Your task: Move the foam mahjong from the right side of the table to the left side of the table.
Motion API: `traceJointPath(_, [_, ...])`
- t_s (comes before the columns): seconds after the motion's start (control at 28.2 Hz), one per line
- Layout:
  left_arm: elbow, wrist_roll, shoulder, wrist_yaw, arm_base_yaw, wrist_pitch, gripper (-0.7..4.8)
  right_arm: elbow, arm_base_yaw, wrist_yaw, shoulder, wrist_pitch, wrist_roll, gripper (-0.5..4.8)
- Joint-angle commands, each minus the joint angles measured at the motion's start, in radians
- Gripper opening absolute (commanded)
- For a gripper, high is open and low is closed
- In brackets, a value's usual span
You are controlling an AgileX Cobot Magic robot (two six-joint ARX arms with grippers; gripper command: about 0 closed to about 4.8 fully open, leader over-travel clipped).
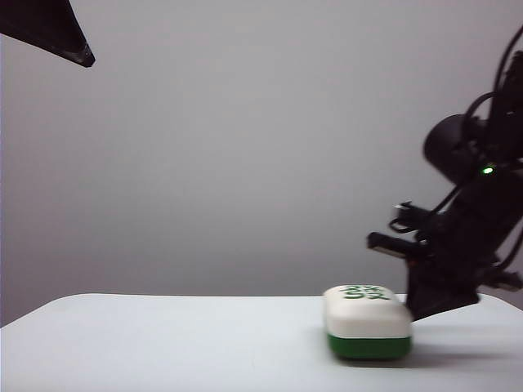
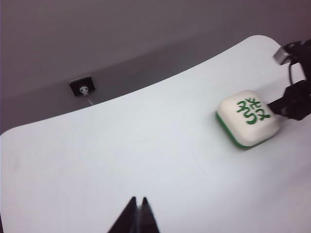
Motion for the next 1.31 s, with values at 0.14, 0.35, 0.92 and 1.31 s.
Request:
traceJointPath(0.14, [0.002,0.002,-0.002,0.008,0.0,-0.051,-0.05,0.088,0.103,-0.026,0.058,0.002,0.06,-0.05])
traceJointPath(0.35, [0.002,0.002,-0.004,0.008,0.0,-0.122,-0.05,0.212,0.211,-0.028,0.131,-0.035,0.084,-0.05])
traceJointPath(0.92, [0.002,0.002,-0.18,-0.004,0.001,-0.276,-0.05,0.407,0.483,-0.047,0.243,-0.132,0.169,-0.05])
traceJointPath(1.31, [0.002,0.02,-0.202,-0.003,0.001,-0.306,-0.05,0.425,0.513,-0.029,0.27,-0.053,0.211,-0.05])
